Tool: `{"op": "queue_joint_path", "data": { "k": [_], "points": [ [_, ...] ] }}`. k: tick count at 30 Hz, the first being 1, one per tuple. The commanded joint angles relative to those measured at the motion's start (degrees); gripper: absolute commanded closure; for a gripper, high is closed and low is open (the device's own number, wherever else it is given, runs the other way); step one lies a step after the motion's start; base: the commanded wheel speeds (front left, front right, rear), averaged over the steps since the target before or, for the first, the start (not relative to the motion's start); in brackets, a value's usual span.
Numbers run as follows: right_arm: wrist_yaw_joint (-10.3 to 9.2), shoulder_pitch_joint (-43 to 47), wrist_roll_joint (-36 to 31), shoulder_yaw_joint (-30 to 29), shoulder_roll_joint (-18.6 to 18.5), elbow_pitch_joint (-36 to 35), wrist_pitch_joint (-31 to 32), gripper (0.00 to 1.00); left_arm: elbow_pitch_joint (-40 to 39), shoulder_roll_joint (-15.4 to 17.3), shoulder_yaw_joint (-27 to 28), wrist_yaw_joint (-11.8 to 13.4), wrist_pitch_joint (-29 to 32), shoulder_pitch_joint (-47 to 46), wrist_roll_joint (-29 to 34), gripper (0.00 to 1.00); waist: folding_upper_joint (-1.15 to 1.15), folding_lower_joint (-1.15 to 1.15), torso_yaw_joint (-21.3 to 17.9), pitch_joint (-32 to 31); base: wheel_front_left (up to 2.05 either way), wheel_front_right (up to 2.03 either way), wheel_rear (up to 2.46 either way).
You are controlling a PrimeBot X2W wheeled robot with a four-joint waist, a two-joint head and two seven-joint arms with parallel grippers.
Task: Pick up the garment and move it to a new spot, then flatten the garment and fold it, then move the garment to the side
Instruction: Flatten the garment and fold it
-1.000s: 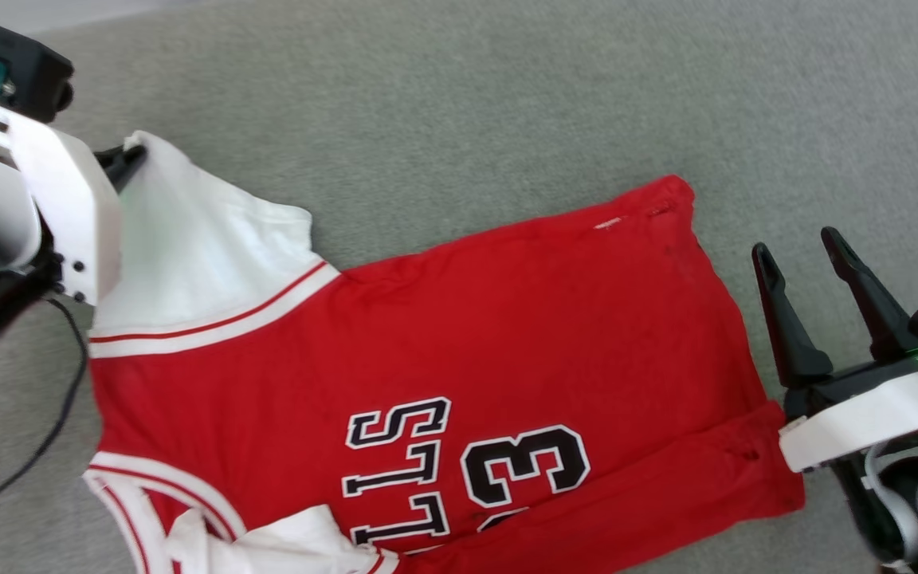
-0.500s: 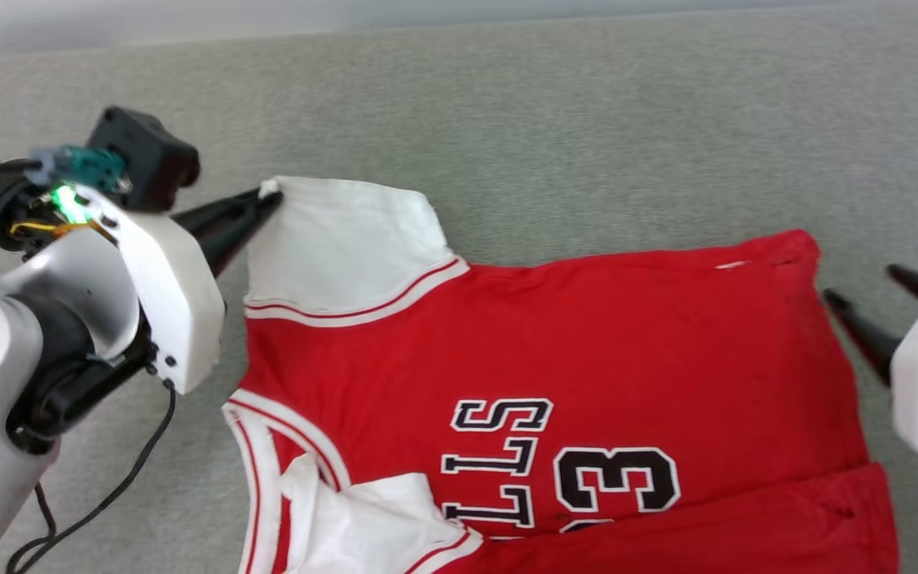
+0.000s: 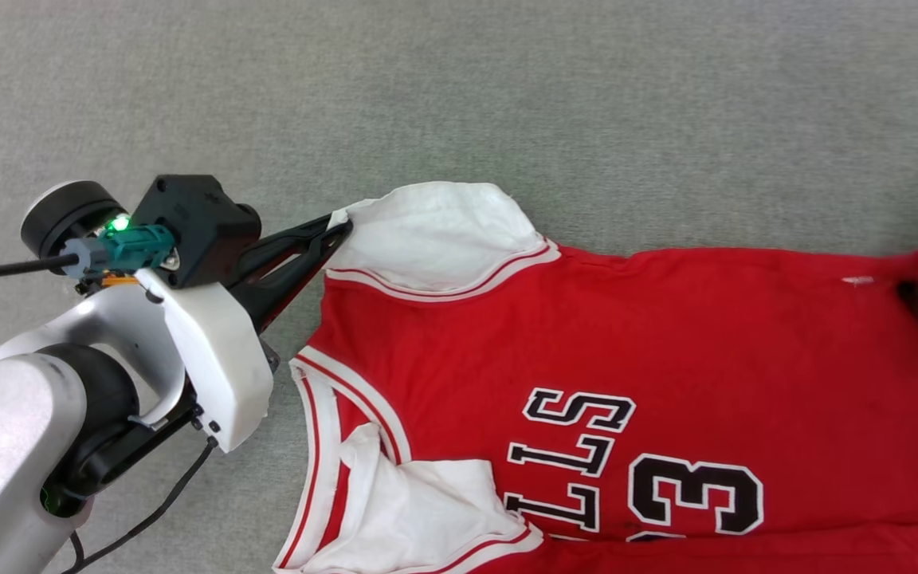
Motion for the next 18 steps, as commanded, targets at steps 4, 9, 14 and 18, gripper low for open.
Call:
{"op": "queue_joint_path", "data": {
  "k": [4, 9, 14, 18],
  "points": [
    [-0.01, -0.25, -0.47, 2.88, 0.12, 2.99, 0.71, 0.0, -0.84, -0.22, -0.09, 0.17, -0.95, 0.66, 0.98, 1.0, 0.0, 0.0, 1.74, 1.58, 0.0, 0.0, 0.0],
    [-0.01, 0.51, -0.45, 5.6, 1.94, 7.53, -1.28, 0.07, -0.99, -0.79, -0.97, 0.3, -1.88, 1.26, 1.69, 1.0, 0.0, 0.0, 2.22, 1.62, 0.0, 0.0, 0.0],
    [-0.01, 0.83, -0.27, 6.69, 2.01, 10.97, -3.33, 1.0, -0.18, -1.21, -1.1, 0.89, -2.9, 2.4, 1.77, 1.0, 0.0, 0.0, 2.11, 0.24, 0.0, 0.0, 0.0],
    [-0.02, 0.66, 0.39, 5.19, 1.07, 11.09, -6.25, 1.0, 0.75, -1.45, -1.03, 1.63, -4.01, 3.79, 1.46, 1.0, 0.0, 0.0, 1.57, -2.65, 0.0, 0.0, 0.0]
  ]
}}
